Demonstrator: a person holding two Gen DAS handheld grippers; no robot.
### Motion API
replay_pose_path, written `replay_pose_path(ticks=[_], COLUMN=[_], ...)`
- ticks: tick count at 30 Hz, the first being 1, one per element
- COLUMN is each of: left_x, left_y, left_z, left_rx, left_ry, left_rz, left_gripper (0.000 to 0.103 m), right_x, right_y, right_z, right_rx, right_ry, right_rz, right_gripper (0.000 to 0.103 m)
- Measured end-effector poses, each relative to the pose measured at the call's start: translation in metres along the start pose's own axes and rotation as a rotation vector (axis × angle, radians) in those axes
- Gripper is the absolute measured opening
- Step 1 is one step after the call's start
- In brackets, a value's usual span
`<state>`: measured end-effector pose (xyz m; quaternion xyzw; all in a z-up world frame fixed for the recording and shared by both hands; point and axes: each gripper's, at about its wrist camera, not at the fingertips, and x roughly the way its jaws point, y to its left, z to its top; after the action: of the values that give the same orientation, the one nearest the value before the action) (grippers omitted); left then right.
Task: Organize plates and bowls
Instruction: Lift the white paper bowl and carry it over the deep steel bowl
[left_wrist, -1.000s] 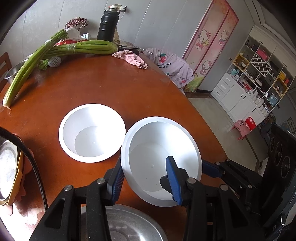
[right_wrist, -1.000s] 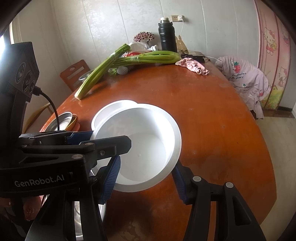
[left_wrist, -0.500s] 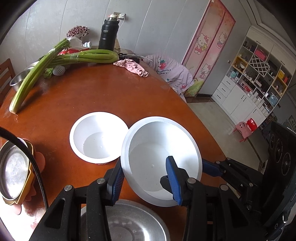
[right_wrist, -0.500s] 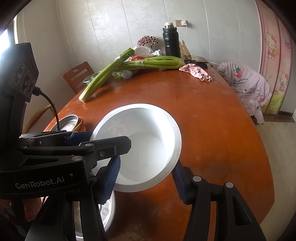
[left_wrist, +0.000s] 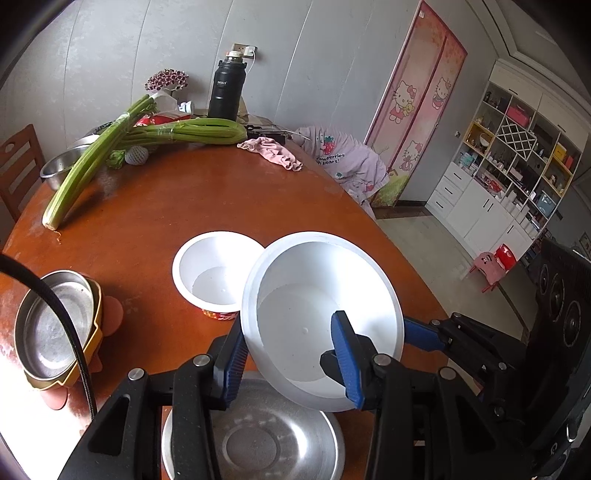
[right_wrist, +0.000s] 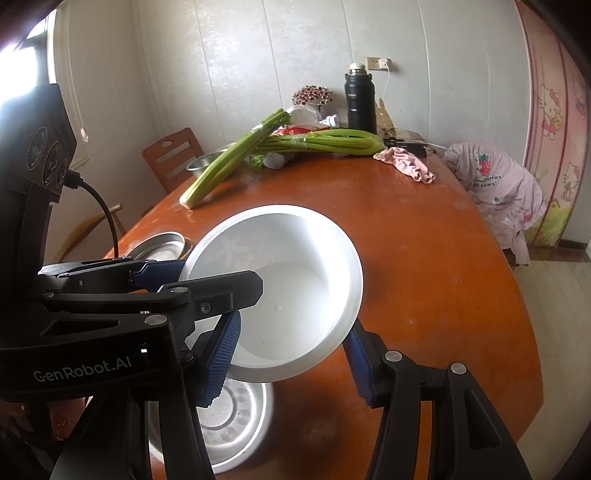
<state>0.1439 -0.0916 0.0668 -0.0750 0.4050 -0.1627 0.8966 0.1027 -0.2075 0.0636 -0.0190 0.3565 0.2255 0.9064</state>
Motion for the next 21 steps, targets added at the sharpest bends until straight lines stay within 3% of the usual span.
replay_pose_path(ticks=[21], left_x=[-0.037], left_y=[0.017], left_z=[-0.037], left_rx=[-0.017], left_ry=[-0.027], left_rz=[0.028], left_gripper=[0.045], right_x=[-0.013], right_y=[0.047], right_z=[-0.020], right_rx=[-0.041], right_ry=[0.001], right_rz=[0.028], right_gripper=[0.058])
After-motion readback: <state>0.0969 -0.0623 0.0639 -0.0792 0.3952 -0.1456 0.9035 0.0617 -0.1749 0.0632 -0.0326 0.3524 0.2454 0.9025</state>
